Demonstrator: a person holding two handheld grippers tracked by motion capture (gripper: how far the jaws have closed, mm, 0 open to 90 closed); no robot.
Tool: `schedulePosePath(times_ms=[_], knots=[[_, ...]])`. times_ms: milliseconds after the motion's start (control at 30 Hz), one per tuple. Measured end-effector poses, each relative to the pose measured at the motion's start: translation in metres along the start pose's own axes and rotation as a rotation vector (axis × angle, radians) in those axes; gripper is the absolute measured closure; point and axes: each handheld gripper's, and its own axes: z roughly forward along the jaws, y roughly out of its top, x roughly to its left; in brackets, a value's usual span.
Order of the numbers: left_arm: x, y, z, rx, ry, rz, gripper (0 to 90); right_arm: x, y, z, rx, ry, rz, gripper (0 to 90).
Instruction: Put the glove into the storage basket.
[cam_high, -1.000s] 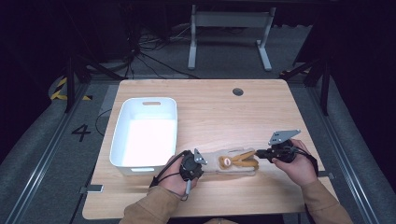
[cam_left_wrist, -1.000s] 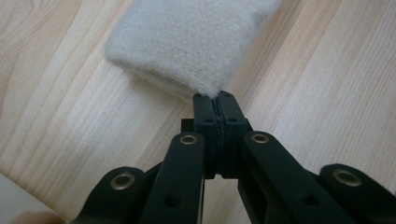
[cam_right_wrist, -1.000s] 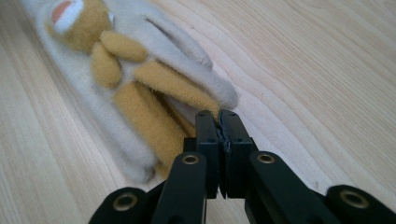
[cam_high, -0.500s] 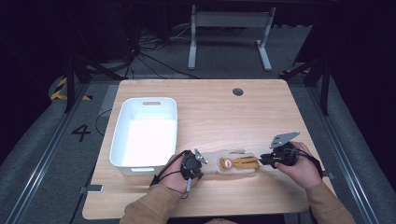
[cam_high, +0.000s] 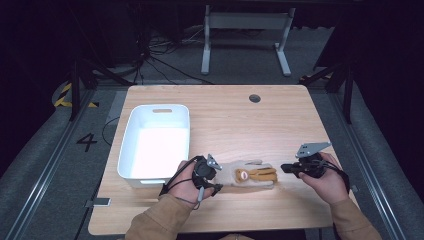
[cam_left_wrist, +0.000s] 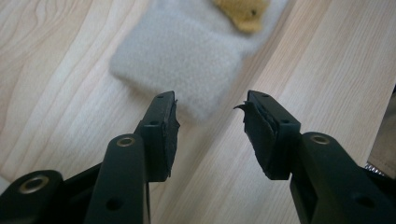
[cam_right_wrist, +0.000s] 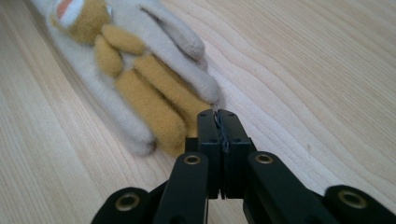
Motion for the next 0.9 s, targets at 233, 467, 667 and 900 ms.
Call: schedulePosePath(times_ms=[233,467,667,900], knots=[[-0.003,0.009,-0.003,-0.055,-0.035,0.023,52.5,-0.002,-0.006,-0.008,-0.02,-0.009,0.024,89.2],[-0.003,0.018,-0.003,-0.068,-0.049,0.035,52.1,-0.004,-0.008,-0.012,-0.028,-0.014,0.037,88.7],[-0.001,0.029,0.004,-0.076,-0.079,0.07,49.0,-0.005,-0.009,-0.014,-0.034,-0.007,0.047,87.5],[0.0,0.037,0.004,-0.093,-0.09,0.072,41.3,-0.007,-0.01,-0.018,-0.056,0.001,0.067,85.2]])
